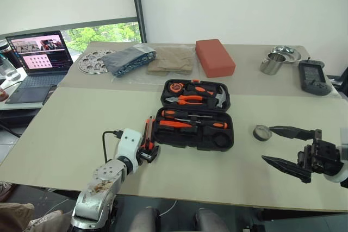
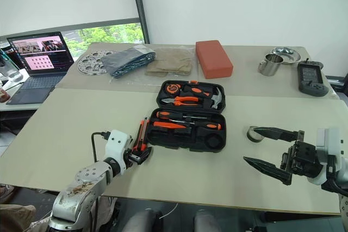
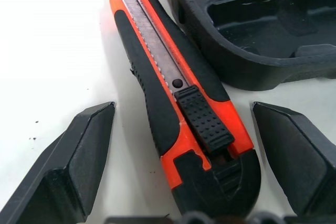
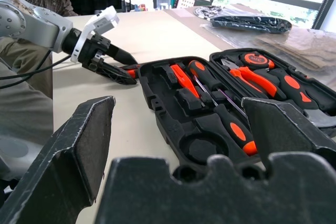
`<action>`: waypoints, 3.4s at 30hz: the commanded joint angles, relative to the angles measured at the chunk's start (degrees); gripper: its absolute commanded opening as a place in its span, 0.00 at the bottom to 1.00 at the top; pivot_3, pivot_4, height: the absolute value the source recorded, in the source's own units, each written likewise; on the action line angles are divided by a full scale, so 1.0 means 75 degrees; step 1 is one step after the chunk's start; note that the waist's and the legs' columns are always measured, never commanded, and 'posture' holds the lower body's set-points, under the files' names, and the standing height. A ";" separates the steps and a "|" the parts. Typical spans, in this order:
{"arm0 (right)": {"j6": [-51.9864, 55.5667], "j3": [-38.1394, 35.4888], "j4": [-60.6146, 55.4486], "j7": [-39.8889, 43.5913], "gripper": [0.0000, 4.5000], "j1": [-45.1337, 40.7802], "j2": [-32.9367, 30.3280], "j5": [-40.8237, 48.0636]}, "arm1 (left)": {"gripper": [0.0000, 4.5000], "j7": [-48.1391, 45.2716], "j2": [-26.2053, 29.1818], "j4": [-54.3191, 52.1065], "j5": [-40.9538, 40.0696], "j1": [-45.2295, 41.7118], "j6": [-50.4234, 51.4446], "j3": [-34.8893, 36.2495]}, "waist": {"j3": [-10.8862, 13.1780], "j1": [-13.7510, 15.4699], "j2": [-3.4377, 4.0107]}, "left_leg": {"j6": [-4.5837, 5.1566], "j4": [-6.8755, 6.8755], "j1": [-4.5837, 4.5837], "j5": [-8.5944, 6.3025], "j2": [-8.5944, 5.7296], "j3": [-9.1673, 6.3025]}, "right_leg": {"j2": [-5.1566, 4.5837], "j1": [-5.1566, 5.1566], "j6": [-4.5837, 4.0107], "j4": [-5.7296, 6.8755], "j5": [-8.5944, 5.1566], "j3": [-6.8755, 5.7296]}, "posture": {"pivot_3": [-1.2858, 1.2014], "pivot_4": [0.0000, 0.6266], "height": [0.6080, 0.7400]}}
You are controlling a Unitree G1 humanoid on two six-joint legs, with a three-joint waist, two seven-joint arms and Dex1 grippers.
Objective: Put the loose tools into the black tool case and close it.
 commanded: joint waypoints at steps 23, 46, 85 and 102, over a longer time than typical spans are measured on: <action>-0.0064 -0.0034 -0.0166 -0.0945 1.00 0.0203 0.0215 -0.0678 | 0.40 0.0018 0.0295 0.0359 0.0054 -0.0444 -0.0936 0.0733 | 0.0004 0.0051 -0.0007 | -0.0001 -0.0031 -0.0021 -0.0001 -0.0001 -0.0001 | -0.0008 -0.0005 -0.0039 -0.0062 0.0025 -0.0011 | 0.52 0.24 1.00; 0.0324 -0.0365 -0.0482 -0.0921 1.00 0.0485 0.0203 -0.0134 | 0.40 -0.7482 0.2703 0.5602 -0.0604 -0.4478 -0.6212 -0.0374 | -0.0032 -0.0170 -0.0124 | -0.0116 -0.0076 0.0102 -0.0082 0.0201 0.0604 | 0.0153 -0.0251 -0.0002 -0.0071 0.0137 0.0396 | 0.52 0.24 1.00; 0.0041 -0.0555 -0.0734 -0.0581 1.00 0.1092 0.0366 -0.0120 | 0.98 -0.8028 0.2009 0.6670 0.0947 -0.5996 -0.7021 -0.1602 | -0.0070 -0.0044 -0.0060 | -0.0061 0.0016 -0.0006 -0.0108 0.0143 0.0405 | 0.0136 -0.0229 -0.0005 -0.0062 0.0151 0.0296 | 0.52 0.24 1.00; 0.0036 -0.0540 -0.0694 -0.0579 1.00 0.1007 0.0425 -0.0248 | 0.52 -0.8671 0.1106 0.7431 -0.0350 -0.6406 -0.6990 -0.1071 | -0.0079 0.0045 -0.0045 | -0.0057 0.0050 -0.0008 -0.0110 0.0138 0.0399 | 0.0137 -0.0208 -0.0006 -0.0057 0.0151 0.0279 | 0.52 0.24 1.00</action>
